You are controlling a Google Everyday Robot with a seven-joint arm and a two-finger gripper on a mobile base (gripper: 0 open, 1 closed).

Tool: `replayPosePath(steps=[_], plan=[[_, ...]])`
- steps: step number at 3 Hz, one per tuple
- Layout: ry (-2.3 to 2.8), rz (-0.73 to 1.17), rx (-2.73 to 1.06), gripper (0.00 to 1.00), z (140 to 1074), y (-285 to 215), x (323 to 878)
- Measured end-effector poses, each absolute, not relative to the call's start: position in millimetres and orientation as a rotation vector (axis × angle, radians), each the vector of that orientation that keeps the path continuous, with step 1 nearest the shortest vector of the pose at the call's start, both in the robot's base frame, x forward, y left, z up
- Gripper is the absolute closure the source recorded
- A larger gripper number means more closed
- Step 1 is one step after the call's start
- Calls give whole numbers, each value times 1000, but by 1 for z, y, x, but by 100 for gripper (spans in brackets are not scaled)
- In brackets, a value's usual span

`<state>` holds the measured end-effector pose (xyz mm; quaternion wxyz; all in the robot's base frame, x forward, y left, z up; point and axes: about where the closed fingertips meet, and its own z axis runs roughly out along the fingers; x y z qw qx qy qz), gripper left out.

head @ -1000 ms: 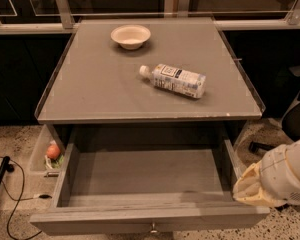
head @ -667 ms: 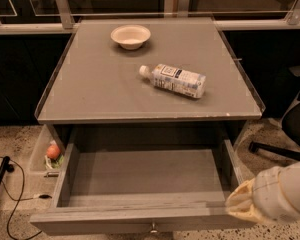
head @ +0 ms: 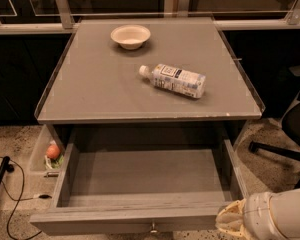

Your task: Close top drawer

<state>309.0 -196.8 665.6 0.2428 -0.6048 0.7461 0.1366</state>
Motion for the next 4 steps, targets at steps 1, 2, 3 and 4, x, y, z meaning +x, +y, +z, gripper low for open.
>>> replayPosePath(steps=[1, 2, 3, 4], plan=[[2005, 367, -1656, 100, 653, -194, 311], [2002, 364, -1658, 82, 653, -194, 311], [2002, 364, -1658, 58, 653, -194, 311], [2002, 364, -1658, 35, 653, -194, 311]])
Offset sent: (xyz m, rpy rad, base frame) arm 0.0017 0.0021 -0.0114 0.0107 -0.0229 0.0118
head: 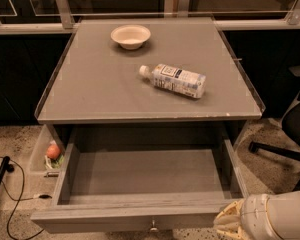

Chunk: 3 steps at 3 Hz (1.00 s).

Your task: Close top drawer

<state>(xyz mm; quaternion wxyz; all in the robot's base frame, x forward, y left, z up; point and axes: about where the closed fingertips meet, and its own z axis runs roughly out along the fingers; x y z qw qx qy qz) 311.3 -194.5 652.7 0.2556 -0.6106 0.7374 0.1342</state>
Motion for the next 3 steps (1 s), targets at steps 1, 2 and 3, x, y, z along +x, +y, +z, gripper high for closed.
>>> replayPosePath(steps=[1, 2, 3], plan=[[2002, 364, -1658, 12, 653, -194, 311], [1995, 356, -1648, 0, 651, -195, 320], [1972, 315, -1647, 12, 653, -195, 349]])
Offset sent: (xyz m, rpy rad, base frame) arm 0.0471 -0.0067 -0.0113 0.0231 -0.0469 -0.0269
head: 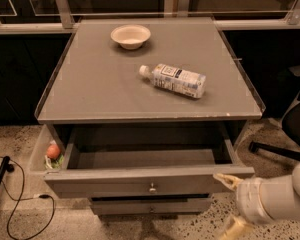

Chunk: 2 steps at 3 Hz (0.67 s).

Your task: Close top drawer

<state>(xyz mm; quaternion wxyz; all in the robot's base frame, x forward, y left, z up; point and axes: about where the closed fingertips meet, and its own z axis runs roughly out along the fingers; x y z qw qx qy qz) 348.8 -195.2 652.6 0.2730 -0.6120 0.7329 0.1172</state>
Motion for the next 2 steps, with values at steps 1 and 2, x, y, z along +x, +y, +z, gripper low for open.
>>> replayPosePath(steps=[1, 2], plan=[[1939, 235, -1678, 36, 655, -190, 403], [1929, 151, -1729, 59, 649, -186, 460]])
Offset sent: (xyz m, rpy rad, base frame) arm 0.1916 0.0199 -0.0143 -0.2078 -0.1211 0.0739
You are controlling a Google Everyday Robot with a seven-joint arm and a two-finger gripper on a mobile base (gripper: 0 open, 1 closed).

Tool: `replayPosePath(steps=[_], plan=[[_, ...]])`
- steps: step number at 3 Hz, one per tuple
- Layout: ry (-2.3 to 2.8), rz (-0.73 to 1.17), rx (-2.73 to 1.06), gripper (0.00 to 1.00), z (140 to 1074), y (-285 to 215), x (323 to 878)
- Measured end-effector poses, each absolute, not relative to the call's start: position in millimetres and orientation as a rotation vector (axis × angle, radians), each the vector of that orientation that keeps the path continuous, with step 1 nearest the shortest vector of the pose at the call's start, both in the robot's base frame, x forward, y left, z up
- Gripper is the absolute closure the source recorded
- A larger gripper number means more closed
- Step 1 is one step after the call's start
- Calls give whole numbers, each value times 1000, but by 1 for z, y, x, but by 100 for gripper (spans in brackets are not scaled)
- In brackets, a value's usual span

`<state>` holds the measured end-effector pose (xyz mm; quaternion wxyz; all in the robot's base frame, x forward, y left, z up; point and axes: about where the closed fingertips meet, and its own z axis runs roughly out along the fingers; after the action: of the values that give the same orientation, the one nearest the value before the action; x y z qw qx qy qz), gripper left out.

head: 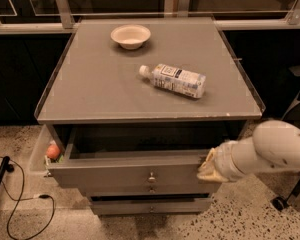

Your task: Close top drawer

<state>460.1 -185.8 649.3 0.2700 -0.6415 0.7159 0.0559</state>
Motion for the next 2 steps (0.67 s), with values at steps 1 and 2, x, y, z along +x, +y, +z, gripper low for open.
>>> replayPosePath(steps=[1, 2], plan=[[1930, 124, -1745, 60, 648, -184, 475], [1930, 124, -1745, 36, 648, -184, 475]])
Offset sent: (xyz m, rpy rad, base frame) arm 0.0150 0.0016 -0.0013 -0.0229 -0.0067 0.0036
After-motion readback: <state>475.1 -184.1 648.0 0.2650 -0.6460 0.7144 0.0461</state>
